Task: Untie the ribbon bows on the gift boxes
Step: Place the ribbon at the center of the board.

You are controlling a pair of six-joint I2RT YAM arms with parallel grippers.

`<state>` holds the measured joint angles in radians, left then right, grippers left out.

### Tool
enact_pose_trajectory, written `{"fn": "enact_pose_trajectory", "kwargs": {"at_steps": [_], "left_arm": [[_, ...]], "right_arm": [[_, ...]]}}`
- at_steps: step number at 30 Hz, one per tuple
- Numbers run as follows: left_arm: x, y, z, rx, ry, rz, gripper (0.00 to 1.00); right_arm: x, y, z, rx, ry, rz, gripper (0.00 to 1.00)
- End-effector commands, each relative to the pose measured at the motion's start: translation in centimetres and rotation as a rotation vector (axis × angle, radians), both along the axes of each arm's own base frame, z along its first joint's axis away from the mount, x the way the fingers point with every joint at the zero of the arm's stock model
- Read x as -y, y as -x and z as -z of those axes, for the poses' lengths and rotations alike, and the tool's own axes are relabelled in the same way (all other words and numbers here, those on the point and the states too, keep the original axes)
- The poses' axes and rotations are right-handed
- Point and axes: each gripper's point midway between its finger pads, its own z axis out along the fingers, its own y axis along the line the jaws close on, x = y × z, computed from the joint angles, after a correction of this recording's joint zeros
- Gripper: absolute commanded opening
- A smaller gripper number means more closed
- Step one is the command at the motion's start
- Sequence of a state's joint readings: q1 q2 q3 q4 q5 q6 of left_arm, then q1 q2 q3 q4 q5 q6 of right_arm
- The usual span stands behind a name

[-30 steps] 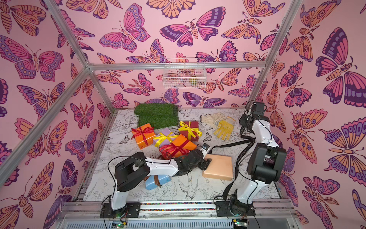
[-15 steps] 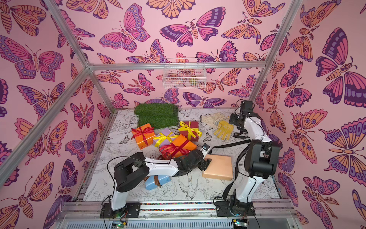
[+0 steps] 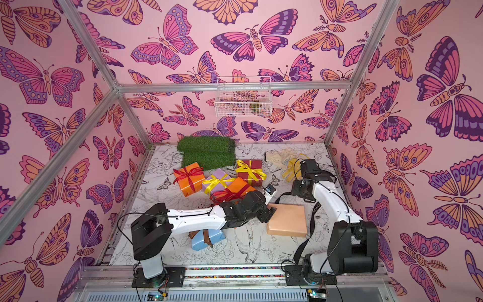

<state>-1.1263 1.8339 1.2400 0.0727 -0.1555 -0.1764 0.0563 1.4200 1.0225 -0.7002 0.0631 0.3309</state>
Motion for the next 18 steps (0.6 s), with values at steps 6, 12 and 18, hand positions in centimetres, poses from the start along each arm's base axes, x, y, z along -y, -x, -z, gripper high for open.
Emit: {"fn": "enact_pose_trajectory", "kwargs": {"at_steps": [6, 12, 18], "left_arm": [[-1.0, 1.7, 3.1, -0.098, -0.066, 0.027, 0.74], [-0.5, 2.5, 4.5, -0.152, -0.069, 0.050, 0.74], [0.4, 2.9, 4.5, -0.193, -0.043, 0.062, 0.75]], "right_arm": [[1.0, 3.2, 1.9, -0.091, 0.048, 0.055, 0.69], [1.0, 5.1, 2.4, -0.111, 0.031, 0.081, 0.99], [-0.8, 5.8, 3.1, -0.092, -0.128, 0.099, 0.92]]}}
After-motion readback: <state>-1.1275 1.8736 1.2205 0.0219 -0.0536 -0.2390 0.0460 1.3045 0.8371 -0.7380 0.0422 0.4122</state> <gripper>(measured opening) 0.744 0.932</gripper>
